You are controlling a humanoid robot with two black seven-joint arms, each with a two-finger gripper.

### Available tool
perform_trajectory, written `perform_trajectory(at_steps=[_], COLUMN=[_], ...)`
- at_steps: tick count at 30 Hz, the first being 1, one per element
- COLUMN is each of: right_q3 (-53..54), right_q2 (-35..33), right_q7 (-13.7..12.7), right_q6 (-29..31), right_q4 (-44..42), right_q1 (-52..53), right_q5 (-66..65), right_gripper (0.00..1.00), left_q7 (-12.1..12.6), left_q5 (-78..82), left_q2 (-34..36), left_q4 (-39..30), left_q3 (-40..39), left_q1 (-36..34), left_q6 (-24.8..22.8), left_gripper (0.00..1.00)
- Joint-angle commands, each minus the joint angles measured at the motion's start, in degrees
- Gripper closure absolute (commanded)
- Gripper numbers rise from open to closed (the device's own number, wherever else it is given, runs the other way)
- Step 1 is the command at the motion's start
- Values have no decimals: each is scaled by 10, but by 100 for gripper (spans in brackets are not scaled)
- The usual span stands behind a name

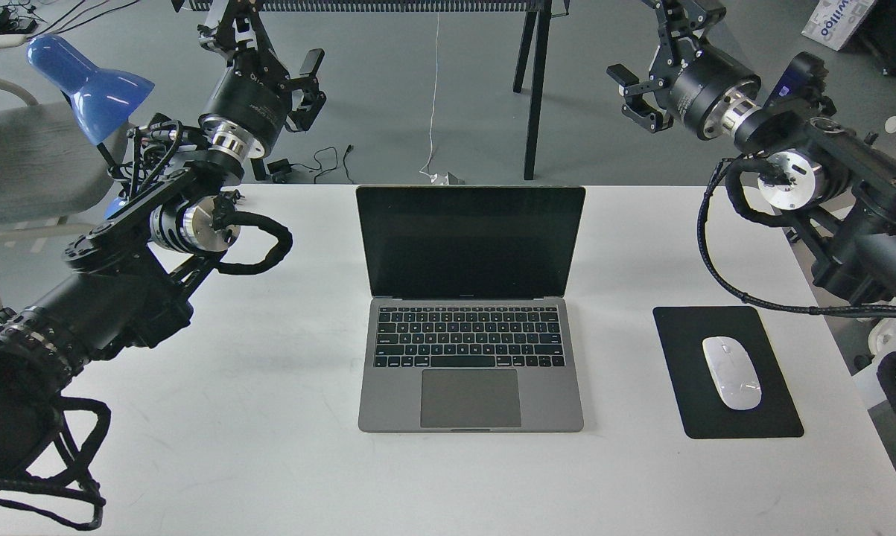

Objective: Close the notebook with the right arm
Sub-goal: 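Raise the right arm and swing the right gripper toward the laptop, then move the right gripper over the laptop screen's top edge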

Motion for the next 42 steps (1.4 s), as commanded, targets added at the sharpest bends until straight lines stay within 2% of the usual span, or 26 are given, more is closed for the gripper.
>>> perform_trajectory(at_steps=[1, 7, 13, 26, 33, 42], right_q3=[-83, -142, -273, -426, -464, -466], right_q2=[31, 115, 199, 199, 199, 199], right_q7=[0, 0, 0, 0, 1, 1], right_q6=[-1, 0, 0, 6, 14, 73], right_q4=[-63, -169, -253, -267, -260, -260], right_q1=[53, 89, 108, 108, 103, 102], right_q5=[1, 0, 0, 0, 1, 0], right_gripper=[0, 0, 0, 0, 0, 0], left_q7=[0, 0, 0, 0, 0, 0], left_q5=[0, 0, 0, -1, -1, -1], left_q2=[0, 0, 0, 0, 0, 0], left_q4=[0, 0, 0, 0, 0, 0], left_q3=[0, 0, 0, -1, -1, -1], left_q1=[0, 0, 0, 0, 0, 0], left_q6=[0, 0, 0, 0, 0, 0], left_gripper=[0, 0, 0, 0, 0, 0])
